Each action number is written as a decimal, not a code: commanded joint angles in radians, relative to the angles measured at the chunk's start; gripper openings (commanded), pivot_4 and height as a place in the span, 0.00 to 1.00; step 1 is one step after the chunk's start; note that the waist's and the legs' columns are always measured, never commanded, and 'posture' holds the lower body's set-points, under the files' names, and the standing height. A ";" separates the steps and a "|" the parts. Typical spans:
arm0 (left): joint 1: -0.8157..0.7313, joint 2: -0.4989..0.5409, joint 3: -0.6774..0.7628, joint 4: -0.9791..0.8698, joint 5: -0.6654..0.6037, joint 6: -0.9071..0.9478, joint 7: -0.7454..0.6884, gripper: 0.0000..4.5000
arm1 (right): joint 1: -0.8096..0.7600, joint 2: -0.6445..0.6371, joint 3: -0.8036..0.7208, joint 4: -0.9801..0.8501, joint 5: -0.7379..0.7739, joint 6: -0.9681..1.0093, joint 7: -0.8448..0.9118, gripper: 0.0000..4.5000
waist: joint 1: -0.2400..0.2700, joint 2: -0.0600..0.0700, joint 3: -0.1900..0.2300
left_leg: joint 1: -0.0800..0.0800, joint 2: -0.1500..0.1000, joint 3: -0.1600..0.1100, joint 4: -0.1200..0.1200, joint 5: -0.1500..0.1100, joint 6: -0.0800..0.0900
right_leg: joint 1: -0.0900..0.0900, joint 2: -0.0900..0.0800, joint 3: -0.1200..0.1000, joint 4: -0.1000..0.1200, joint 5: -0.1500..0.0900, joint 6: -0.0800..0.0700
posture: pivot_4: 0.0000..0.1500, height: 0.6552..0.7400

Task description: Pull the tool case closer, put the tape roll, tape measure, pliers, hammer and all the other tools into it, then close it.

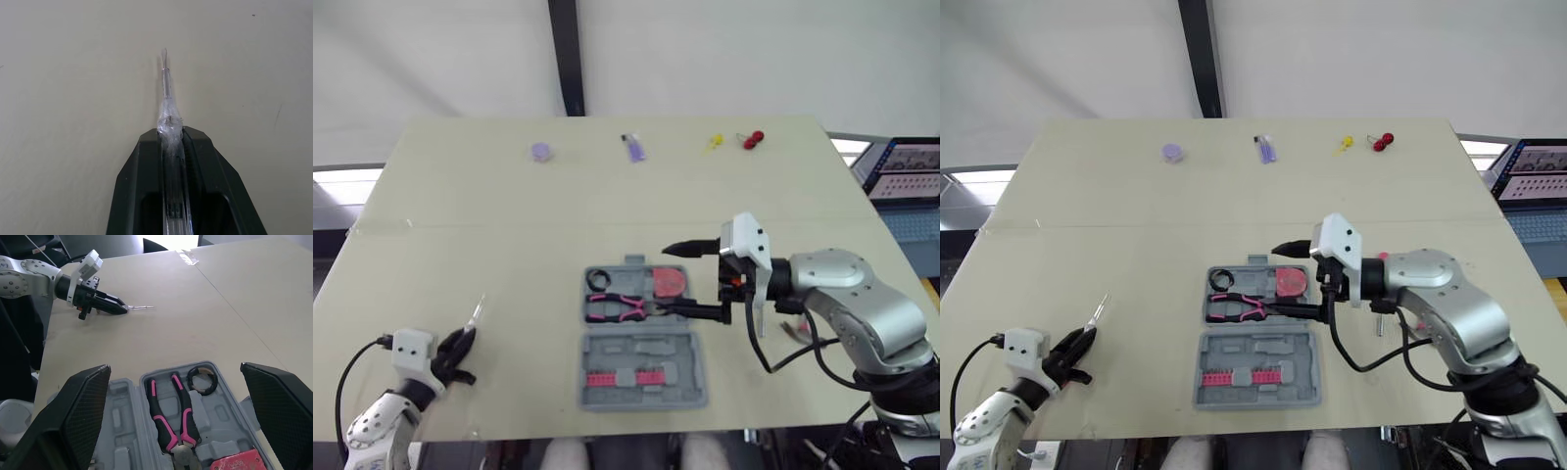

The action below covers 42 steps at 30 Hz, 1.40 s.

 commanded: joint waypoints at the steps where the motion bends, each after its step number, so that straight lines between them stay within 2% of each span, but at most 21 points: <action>1: 0.000 0.021 0.013 -0.017 -0.014 0.013 -0.006 0.02 | -0.004 0.003 -0.026 -0.014 0.020 -0.026 0.027 1.00 | 0.000 0.000 0.000 | 0.000 0.000 0.000 0.000 0.000 0.000 | 0.000 0.000 0.000 0.000 0.000 0.000 | 1.00 1.00; 5: -0.027 0.095 -0.007 -0.131 -0.052 0.099 -0.072 0.02 | 0.034 -0.040 -0.066 -0.032 0.047 -0.025 0.074 1.00 | 0.003 -0.001 0.000 | 0.000 0.000 0.000 0.000 0.000 0.000 | 0.000 0.000 0.000 0.000 0.000 0.000 | 1.00 1.00; 9: -0.068 0.245 -0.074 -0.303 -0.119 0.282 -0.207 0.02 | 0.084 -0.116 -0.104 -0.037 0.055 -0.032 0.131 1.00 | 0.008 -0.002 0.001 | -0.001 0.000 -0.001 0.001 0.000 0.000 | 0.000 0.000 0.000 0.000 0.000 0.000 | 1.00 1.00; 13: -0.128 0.365 -0.162 -0.364 -0.125 0.363 -0.319 0.02 | 0.110 -0.149 -0.118 -0.023 0.038 -0.054 0.144 1.00 | 0.001 -0.001 0.002 | 0.000 0.000 0.000 -0.001 0.000 0.000 | 0.000 0.000 0.000 -0.001 0.000 0.000 | 1.00 1.00; 17: -0.339 0.494 -0.319 -0.425 -0.131 0.468 -0.479 0.02 | 0.186 -0.148 -0.120 -0.018 -0.003 -0.105 0.134 1.00 | 0.002 -0.001 0.003 | -0.001 0.000 0.001 -0.002 0.000 0.000 | -0.002 0.000 0.000 0.000 0.000 0.000 | 1.00 1.00; 20: -0.464 0.533 -0.431 -0.439 -0.107 0.506 -0.563 0.02 | 0.241 -0.140 -0.132 -0.028 -0.008 -0.121 0.122 1.00 | 0.003 -0.001 0.003 | -0.001 -0.001 0.001 -0.001 0.000 0.000 | -0.001 -0.001 0.000 -0.001 0.000 0.000 | 1.00 1.00; 24: -0.657 0.492 -0.603 -0.425 -0.052 0.548 -0.627 0.02 | 0.302 -0.141 -0.150 -0.042 -0.005 -0.151 0.130 1.00 | 0.006 0.000 0.003 | -0.001 -0.001 0.001 -0.001 0.000 0.000 | -0.001 0.000 0.000 -0.001 0.000 0.000 | 1.00 1.00; 30: -0.826 0.419 -0.794 -0.420 0.059 0.622 -0.641 0.02 | 0.343 -0.149 -0.177 -0.058 -0.008 -0.219 0.161 1.00 | 0.007 0.000 0.004 | -0.001 -0.001 0.001 -0.001 0.000 0.000 | -0.001 0.000 0.000 -0.001 0.000 0.000 | 1.00 1.00; 42: -0.872 0.364 -0.940 -0.559 0.133 0.865 -0.575 0.02 | 0.364 -0.133 -0.114 0.000 -0.095 -0.428 0.255 1.00 | 0.029 -0.001 0.005 | -0.001 -0.001 0.001 0.003 0.000 0.000 | 0.000 0.000 0.001 0.000 0.000 0.000 | 1.00 1.00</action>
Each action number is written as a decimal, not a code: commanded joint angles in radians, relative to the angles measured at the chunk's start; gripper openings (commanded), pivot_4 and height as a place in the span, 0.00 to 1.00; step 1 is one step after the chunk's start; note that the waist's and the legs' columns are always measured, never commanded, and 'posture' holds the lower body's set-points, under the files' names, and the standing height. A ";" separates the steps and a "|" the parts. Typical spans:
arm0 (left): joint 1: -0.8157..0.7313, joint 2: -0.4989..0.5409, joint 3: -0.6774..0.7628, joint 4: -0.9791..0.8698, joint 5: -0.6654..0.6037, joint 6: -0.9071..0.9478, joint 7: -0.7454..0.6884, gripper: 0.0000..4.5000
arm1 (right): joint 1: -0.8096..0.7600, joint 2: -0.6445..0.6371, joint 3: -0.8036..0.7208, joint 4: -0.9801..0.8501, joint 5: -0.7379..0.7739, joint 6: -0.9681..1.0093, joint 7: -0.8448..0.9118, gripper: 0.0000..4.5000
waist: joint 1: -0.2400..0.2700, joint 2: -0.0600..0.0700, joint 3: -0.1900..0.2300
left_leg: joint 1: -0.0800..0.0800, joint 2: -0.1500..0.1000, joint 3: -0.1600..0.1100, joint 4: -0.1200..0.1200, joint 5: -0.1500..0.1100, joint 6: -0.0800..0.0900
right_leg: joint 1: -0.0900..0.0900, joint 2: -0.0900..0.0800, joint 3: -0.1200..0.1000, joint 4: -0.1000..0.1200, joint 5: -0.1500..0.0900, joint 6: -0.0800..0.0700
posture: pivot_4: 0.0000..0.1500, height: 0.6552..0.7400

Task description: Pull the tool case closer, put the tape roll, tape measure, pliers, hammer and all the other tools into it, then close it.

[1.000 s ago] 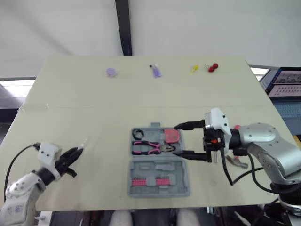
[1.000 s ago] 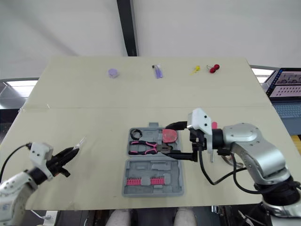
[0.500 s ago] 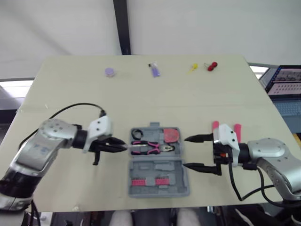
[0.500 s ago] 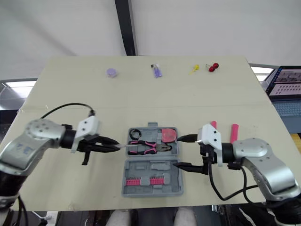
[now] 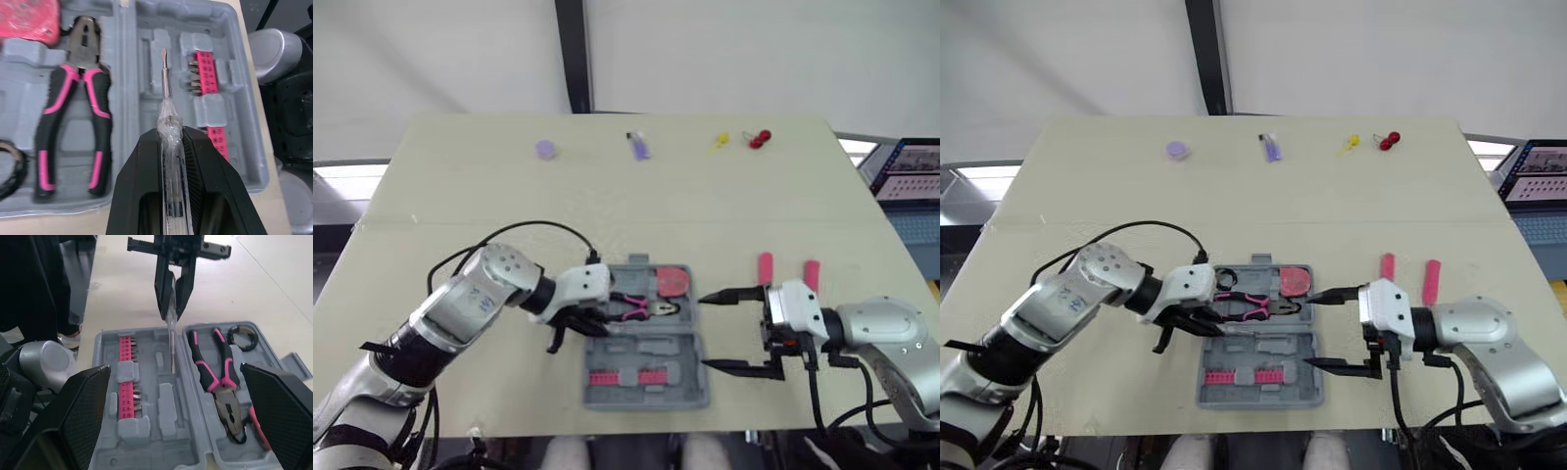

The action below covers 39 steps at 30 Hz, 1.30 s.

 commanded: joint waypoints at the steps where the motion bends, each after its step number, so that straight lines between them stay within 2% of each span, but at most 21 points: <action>1: -0.017 -0.030 -0.037 -0.062 0.031 0.068 0.047 0.02 | -0.020 0.003 0.018 0.034 -0.034 -0.066 0.033 1.00 | 0.004 0.000 0.000 | 0.000 0.000 0.000 0.001 0.000 0.000 | 0.000 0.000 0.000 0.000 0.000 0.000 | 1.00 1.00; 12: -0.053 -0.144 -0.126 -0.036 0.136 0.138 0.195 0.02 | -0.037 0.003 0.036 0.052 -0.059 -0.078 0.023 1.00 | 0.005 -0.001 0.001 | -0.003 0.000 -0.001 0.009 -0.001 0.002 | 0.000 0.000 0.000 0.001 0.000 0.000 | 1.00 1.00; 17: -0.044 -0.156 -0.145 -0.060 0.155 0.129 0.211 0.02 | -0.033 -0.001 0.035 0.050 -0.073 -0.080 0.019 1.00 | 0.005 -0.001 0.001 | -0.003 0.000 -0.001 0.009 -0.001 0.002 | 0.000 0.000 0.000 0.001 0.000 0.000 | 1.00 1.00; 26: 0.001 -0.140 -0.177 -0.056 0.225 -0.018 0.223 0.02 | -0.031 0.000 0.037 0.041 -0.093 -0.087 0.012 1.00 | 0.005 -0.001 0.001 | -0.003 0.000 -0.001 0.009 -0.001 0.002 | 0.001 0.000 0.000 0.001 0.000 0.000 | 1.00 1.00; 39: 0.006 -0.185 -0.193 -0.063 0.269 0.007 0.233 0.02 | -0.021 -0.004 0.031 0.030 -0.094 -0.075 0.001 1.00 | 0.009 -0.001 0.001 | -0.003 0.000 -0.001 0.010 -0.001 0.002 | 0.001 0.000 0.000 0.001 0.000 0.000 | 1.00 1.00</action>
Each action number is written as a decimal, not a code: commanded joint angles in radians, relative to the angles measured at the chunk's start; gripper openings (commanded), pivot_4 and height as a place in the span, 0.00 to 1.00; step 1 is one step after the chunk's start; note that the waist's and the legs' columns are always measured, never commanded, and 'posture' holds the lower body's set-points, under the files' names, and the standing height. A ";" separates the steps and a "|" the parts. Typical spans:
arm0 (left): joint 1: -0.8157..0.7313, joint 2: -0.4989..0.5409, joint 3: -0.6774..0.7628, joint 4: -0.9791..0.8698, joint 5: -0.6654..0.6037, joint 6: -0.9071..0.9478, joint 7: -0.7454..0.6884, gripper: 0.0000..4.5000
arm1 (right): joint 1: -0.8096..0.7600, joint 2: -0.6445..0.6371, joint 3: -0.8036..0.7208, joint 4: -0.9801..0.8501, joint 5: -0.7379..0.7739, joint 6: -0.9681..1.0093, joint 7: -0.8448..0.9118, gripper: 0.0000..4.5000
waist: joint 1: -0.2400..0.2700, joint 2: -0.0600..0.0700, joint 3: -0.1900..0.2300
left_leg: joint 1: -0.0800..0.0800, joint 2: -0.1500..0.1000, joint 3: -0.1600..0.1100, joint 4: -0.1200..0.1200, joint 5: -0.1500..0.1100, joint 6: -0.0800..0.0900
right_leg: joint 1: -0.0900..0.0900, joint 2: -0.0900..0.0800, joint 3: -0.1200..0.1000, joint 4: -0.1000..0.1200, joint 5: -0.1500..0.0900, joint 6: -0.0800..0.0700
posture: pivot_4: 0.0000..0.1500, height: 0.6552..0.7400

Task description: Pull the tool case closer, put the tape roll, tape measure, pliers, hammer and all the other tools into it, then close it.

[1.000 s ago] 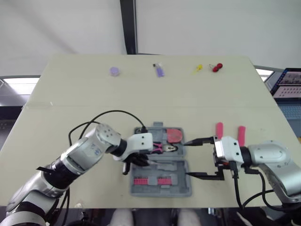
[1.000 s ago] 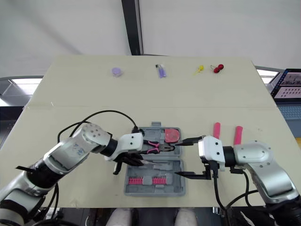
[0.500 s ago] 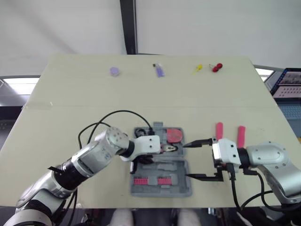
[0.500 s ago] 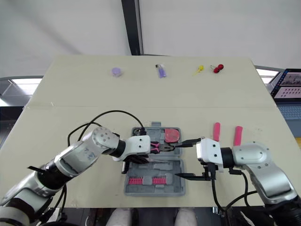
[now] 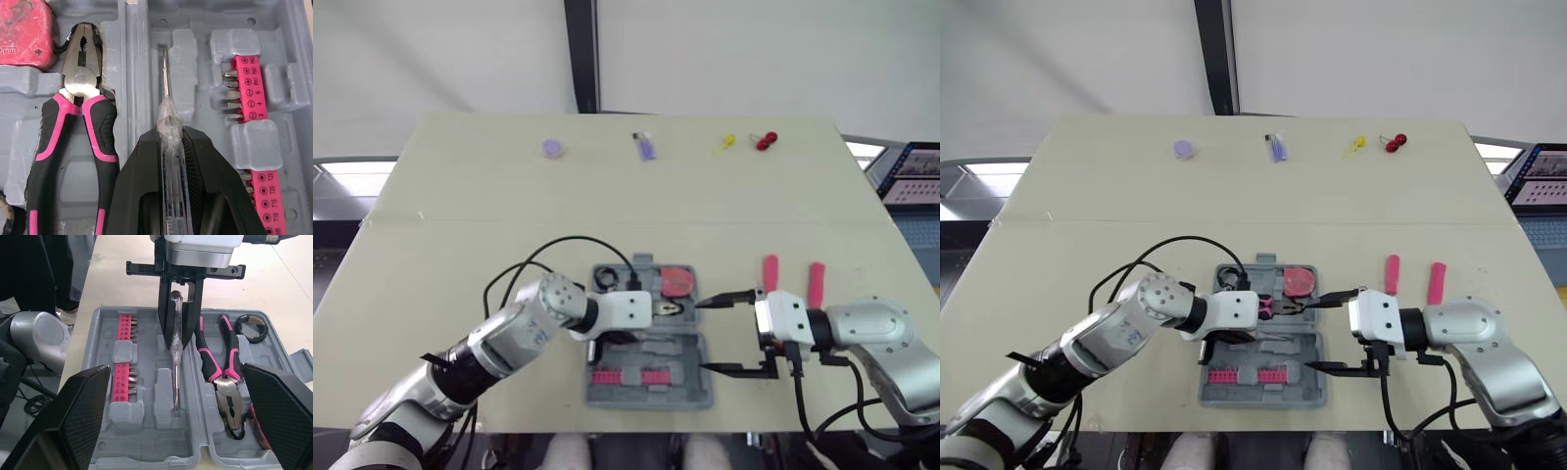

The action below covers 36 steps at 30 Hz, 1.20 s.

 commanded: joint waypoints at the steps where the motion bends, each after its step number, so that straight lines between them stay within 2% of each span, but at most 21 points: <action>1: -0.006 -0.009 -0.005 -0.036 0.021 0.004 0.003 0.02 | 0.004 -0.009 -0.017 -0.034 0.007 0.003 -0.012 1.00 | 0.000 0.000 0.000 | 0.000 0.000 0.000 0.000 0.000 0.000 | 0.000 0.000 0.000 0.000 0.000 0.000 | 1.00 1.00; 29: 0.011 -0.026 -0.011 -0.009 0.056 -0.018 -0.019 0.02 | 0.016 -0.023 -0.022 -0.049 -0.001 0.023 -0.024 1.00 | 0.017 0.000 0.000 | 0.000 0.000 0.000 0.001 0.000 0.000 | 0.000 0.000 0.000 0.001 0.000 0.000 | 1.00 1.00; 31: 0.013 -0.027 -0.008 -0.010 0.055 -0.014 -0.017 0.25 | 0.015 -0.024 -0.022 -0.047 -0.001 0.023 -0.022 1.00 | 0.017 0.000 0.000 | 0.000 0.000 0.000 0.001 0.000 0.000 | 0.000 0.000 0.000 0.001 0.000 0.000 | 1.00 1.00; 34: 0.015 -0.026 -0.005 -0.009 0.053 -0.012 -0.018 0.53 | 0.012 -0.025 -0.020 -0.045 -0.001 0.023 -0.021 1.00 | 0.017 0.000 0.000 | 0.000 0.000 0.000 0.001 0.000 0.000 | 0.000 0.000 0.000 0.001 0.000 0.000 | 1.00 1.00; 36: 0.017 -0.024 -0.005 -0.011 0.053 -0.010 -0.021 0.53 | 0.013 -0.027 -0.020 -0.044 0.000 0.023 -0.019 1.00 | 0.017 0.000 0.000 | 0.000 0.000 0.000 0.001 0.000 0.000 | 0.000 0.000 0.000 0.001 0.000 0.000 | 1.00 1.00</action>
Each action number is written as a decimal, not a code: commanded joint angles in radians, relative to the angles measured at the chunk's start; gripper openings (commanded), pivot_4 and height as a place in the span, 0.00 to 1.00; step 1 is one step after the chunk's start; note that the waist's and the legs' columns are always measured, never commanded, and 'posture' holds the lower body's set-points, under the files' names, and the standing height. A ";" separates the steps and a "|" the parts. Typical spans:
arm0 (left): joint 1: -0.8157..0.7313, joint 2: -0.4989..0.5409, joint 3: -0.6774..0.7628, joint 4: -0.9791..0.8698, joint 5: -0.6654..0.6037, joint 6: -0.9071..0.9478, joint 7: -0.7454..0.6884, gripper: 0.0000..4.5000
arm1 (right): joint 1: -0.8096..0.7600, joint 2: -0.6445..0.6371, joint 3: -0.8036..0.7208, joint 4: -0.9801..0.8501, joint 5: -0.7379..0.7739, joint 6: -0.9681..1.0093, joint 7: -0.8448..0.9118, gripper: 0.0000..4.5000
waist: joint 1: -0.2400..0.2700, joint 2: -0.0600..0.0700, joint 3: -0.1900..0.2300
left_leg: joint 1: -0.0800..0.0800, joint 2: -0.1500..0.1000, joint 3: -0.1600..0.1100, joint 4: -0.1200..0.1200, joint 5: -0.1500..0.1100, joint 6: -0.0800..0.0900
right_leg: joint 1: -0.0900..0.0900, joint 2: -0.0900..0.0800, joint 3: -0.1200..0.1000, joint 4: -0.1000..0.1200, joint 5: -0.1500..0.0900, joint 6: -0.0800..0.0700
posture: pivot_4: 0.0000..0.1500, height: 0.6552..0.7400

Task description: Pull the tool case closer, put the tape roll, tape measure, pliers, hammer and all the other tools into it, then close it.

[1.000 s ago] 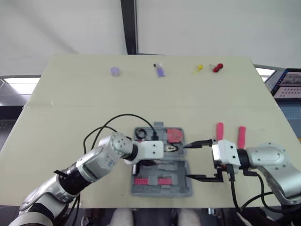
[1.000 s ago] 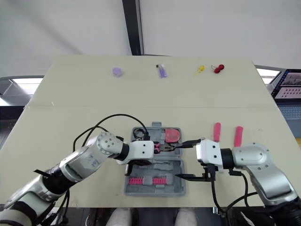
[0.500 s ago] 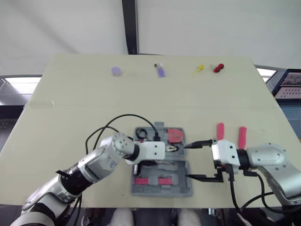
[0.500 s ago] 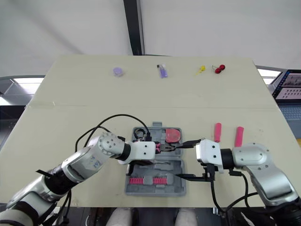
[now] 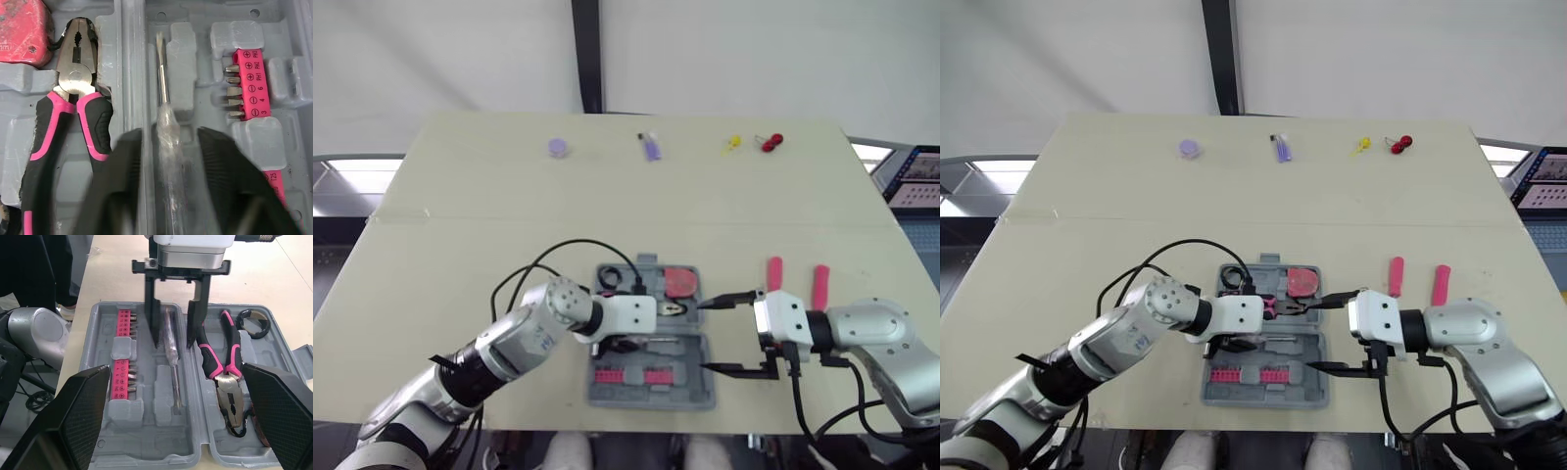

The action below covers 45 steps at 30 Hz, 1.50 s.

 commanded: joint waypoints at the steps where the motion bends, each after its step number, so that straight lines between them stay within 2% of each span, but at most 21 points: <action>1: 0.007 0.001 0.009 -0.016 0.004 0.001 -0.006 0.53 | 0.002 -0.016 -0.020 -0.034 0.010 0.003 -0.002 1.00 | 0.000 0.000 0.000 | 0.000 0.000 0.000 0.000 0.000 0.000 | 0.000 0.000 0.000 0.000 0.000 0.000 | 1.00 1.00; 9: -0.005 0.011 0.070 -0.040 -0.055 0.040 -0.047 0.53 | 0.010 -0.025 -0.024 -0.039 0.018 0.006 0.001 1.00 | 0.000 0.000 0.000 | 0.000 0.000 0.000 0.000 0.000 0.000 | 0.000 0.000 0.000 0.000 0.000 0.000 | 1.00 1.00; 13: 0.036 0.030 0.211 0.022 -0.156 -0.128 -0.098 0.53 | 0.008 -0.030 -0.034 -0.036 0.023 0.010 0.002 1.00 | -0.001 0.000 0.000 | 0.000 0.000 0.000 0.000 0.000 0.000 | 0.000 0.000 0.000 0.000 0.000 0.000 | 1.00 1.00; 16: 0.100 -0.025 0.341 0.096 -0.290 -0.234 -0.132 0.53 | 0.003 -0.034 -0.036 -0.026 0.022 0.009 0.003 1.00 | -0.003 0.000 0.000 | 0.000 0.000 0.000 0.000 0.000 0.000 | 0.000 0.000 0.000 0.000 0.000 0.000 | 1.00 1.00; 17: 0.132 -0.044 0.376 0.119 -0.338 -0.267 -0.156 0.42 | -0.002 -0.034 -0.035 -0.023 0.022 0.010 0.002 1.00 | -0.003 0.001 0.000 | 0.000 0.000 0.000 0.000 0.000 0.000 | 0.000 0.000 0.000 0.000 0.000 0.000 | 1.00 1.00; 18: 0.160 -0.053 0.395 0.148 -0.358 -0.303 -0.174 0.36 | -0.006 -0.033 -0.034 -0.021 0.021 0.011 0.000 1.00 | -0.003 0.000 0.000 | 0.000 0.000 0.000 0.000 0.000 0.000 | 0.000 0.000 0.000 0.000 0.000 0.000 | 1.00 1.00; 21: 0.224 -0.053 0.387 0.251 -0.323 -0.445 -0.194 0.02 | -0.018 -0.027 -0.035 -0.011 0.017 0.011 -0.008 1.00 | -0.006 0.001 0.000 | 0.000 0.000 0.000 0.000 0.000 0.000 | 0.000 0.000 0.000 0.000 0.000 0.000 | 1.00 1.00; 29: 0.262 -0.105 0.344 0.365 -0.276 -0.573 -0.175 0.01 | -0.023 -0.023 -0.034 -0.012 0.018 0.022 -0.023 1.00 | -0.002 0.001 0.000 | 0.000 0.000 0.000 0.000 0.000 0.000 | 0.000 0.000 -0.001 0.001 0.000 0.000 | 1.00 1.00; 45: 0.281 -0.146 0.325 0.384 -0.210 -0.612 -0.108 0.01 | -0.024 -0.020 -0.029 -0.009 0.021 0.030 -0.020 1.00 | -0.006 0.001 0.000 | 0.000 0.000 0.000 0.000 0.000 0.000 | 0.000 0.000 -0.001 0.001 0.000 0.000 | 1.00 1.00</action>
